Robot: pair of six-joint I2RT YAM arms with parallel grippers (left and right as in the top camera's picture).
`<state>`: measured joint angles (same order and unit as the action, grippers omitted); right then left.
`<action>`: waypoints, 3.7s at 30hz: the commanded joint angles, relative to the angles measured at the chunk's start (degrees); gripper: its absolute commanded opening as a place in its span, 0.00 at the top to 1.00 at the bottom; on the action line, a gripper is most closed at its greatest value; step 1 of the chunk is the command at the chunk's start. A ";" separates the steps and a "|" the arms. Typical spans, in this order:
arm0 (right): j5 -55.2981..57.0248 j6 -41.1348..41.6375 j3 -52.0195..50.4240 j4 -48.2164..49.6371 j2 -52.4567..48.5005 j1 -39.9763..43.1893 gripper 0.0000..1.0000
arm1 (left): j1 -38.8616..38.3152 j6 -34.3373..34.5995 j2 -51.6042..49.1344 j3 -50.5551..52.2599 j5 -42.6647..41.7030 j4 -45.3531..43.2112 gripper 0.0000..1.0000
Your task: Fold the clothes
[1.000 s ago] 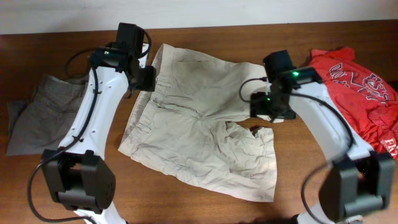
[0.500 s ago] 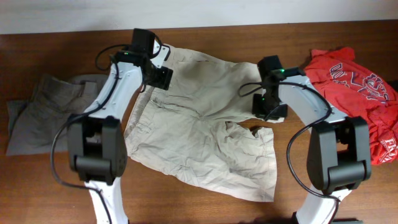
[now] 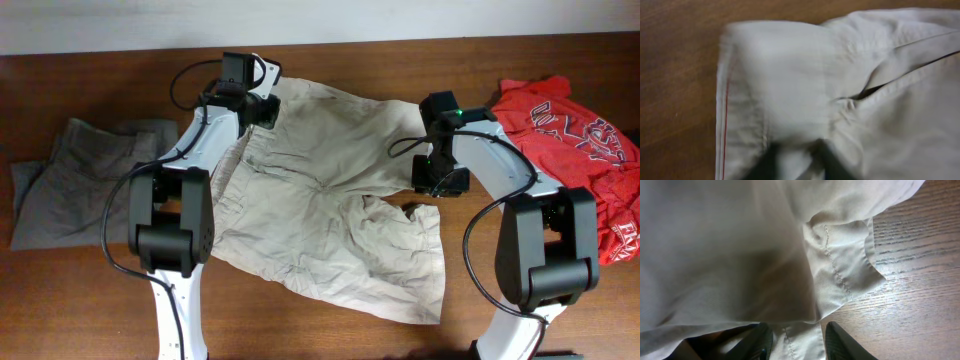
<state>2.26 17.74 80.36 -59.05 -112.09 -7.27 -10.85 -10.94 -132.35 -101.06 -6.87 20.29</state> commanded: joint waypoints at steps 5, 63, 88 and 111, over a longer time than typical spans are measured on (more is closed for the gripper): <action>4.50 -0.31 -0.31 -1.46 0.50 -0.20 0.60 | 1.33 5.86 -2.14 -0.68 9.60 -1.99 1.00; -7.10 -5.07 3.80 19.87 3.58 5.84 0.24 | 3.80 12.61 1.66 -5.92 19.54 15.30 0.62; -12.46 -4.76 3.82 44.89 -14.01 8.09 0.43 | -4.48 12.61 2.69 6.40 6.58 27.02 0.60; -31.30 -2.89 6.05 48.65 -13.57 20.98 0.56 | -5.14 12.04 2.73 9.20 9.25 30.53 0.60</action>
<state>-16.43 15.09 84.75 -9.04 -126.08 13.28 -15.68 2.15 -126.96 -94.28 1.37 49.98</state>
